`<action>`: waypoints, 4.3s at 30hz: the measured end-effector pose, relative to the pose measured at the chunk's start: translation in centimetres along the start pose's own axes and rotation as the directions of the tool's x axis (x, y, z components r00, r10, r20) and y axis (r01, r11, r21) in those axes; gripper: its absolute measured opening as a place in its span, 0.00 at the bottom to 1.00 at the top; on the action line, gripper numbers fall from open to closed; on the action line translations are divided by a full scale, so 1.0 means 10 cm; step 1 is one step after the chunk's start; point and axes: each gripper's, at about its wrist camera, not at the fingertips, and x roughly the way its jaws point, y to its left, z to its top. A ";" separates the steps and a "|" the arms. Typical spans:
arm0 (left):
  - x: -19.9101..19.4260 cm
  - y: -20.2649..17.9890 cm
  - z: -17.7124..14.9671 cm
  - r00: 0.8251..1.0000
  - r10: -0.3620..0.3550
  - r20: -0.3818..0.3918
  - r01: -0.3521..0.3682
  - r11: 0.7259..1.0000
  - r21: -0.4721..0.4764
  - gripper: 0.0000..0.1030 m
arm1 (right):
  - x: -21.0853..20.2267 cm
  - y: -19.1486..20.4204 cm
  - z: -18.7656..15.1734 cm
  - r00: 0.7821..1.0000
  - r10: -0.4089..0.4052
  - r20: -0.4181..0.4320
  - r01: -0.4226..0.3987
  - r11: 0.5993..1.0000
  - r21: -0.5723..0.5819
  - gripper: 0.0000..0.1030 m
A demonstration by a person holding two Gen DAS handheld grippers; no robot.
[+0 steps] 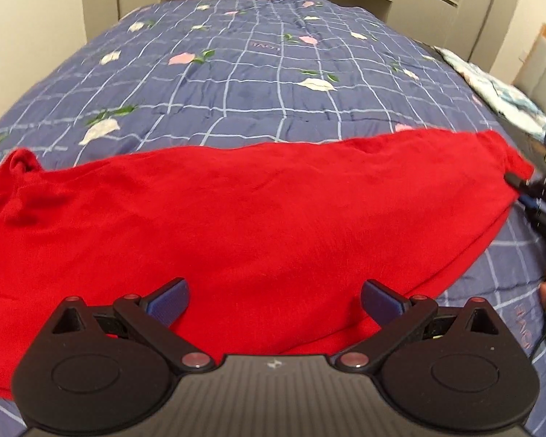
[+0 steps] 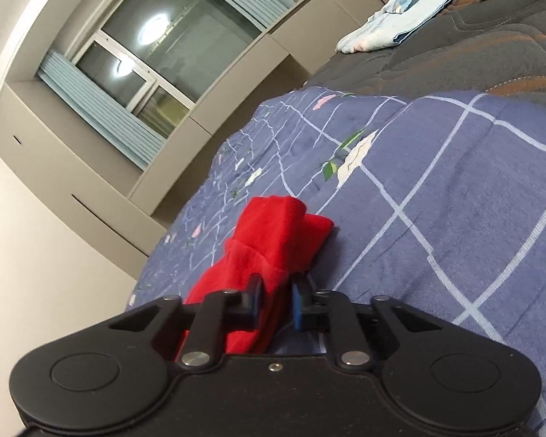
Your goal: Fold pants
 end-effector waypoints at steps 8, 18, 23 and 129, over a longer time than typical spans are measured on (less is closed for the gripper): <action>-0.32 0.28 0.17 0.995 -0.071 0.066 0.079 0.990 -0.118 1.00 | -0.12 0.74 0.05 0.998 -0.054 0.017 0.056 0.955 -0.291 0.05; -0.81 0.74 0.25 0.975 -0.118 0.186 0.164 0.953 -0.254 1.00 | -0.36 2.12 -0.32 1.000 0.026 0.001 -0.018 0.732 -0.681 0.05; -1.05 1.05 0.19 0.968 -0.101 0.231 0.172 0.934 -0.314 1.00 | -0.42 2.62 -0.86 0.996 0.037 -0.085 -0.090 0.620 -0.779 0.04; -0.49 1.01 -0.30 0.990 -0.130 0.056 0.138 0.975 -0.175 0.07 | 0.60 2.11 -1.49 0.955 -0.296 0.017 0.196 0.589 -0.784 0.99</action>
